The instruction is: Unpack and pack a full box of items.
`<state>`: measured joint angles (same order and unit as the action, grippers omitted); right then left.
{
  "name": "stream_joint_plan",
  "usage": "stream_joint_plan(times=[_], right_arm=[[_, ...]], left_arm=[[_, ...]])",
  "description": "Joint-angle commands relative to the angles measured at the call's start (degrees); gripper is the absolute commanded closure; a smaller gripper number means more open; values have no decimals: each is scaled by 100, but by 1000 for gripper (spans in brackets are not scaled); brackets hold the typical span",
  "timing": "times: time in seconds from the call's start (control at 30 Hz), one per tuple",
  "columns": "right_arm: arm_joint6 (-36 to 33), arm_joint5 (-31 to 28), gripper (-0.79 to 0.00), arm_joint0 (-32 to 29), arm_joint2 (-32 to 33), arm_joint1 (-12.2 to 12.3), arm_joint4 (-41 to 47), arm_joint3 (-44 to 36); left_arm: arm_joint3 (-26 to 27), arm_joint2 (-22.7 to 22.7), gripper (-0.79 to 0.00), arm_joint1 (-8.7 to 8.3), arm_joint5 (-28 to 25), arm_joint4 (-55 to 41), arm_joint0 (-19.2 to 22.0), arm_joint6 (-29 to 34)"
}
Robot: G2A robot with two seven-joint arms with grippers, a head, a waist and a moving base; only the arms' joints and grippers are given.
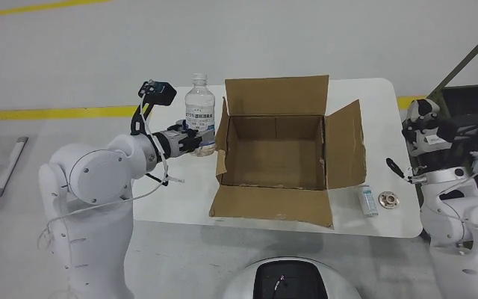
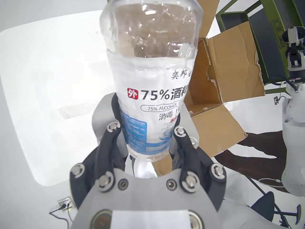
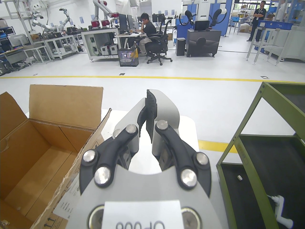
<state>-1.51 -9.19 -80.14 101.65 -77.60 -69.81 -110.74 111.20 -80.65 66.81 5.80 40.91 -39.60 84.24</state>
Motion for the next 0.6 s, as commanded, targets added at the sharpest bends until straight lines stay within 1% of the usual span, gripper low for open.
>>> stream_joint_plan(times=[0.0, 0.23, 0.27, 0.33, 0.37, 0.43, 0.5, 0.57], right_arm=[[-9, 20, 0, 2, -15, 4, 18, -39], [-17, 14, 0, -9, -133, 21, 18, -42], [-19, 9, 0, -3, -144, 24, 15, -32], [-27, 3, 0, 13, -168, 30, 14, -6], [-42, -9, 0, 21, -185, 34, 0, 0], [-52, -24, 0, 41, -220, 40, -4, 4], [-48, -17, 0, 56, -246, 45, -10, 7], [-48, -2, 0, 60, -255, 51, -10, -3]], left_arm=[[1, 0, 0, 0, -1, 19, -1, 0], [1, 0, 0, 0, -1, 19, -1, 0], [4, -2, 0, 1, 1, 2, -18, -57], [22, 21, 0, 21, 18, -374, -75, -419], [-8, 56, 0, 31, 2, -537, -20, -550], [-112, 235, 0, 53, -115, -734, 219, -720], [-329, 482, 0, 110, -145, -1270, 527, -934], [-621, 841, 0, 172, -137, -1641, 855, -988]])
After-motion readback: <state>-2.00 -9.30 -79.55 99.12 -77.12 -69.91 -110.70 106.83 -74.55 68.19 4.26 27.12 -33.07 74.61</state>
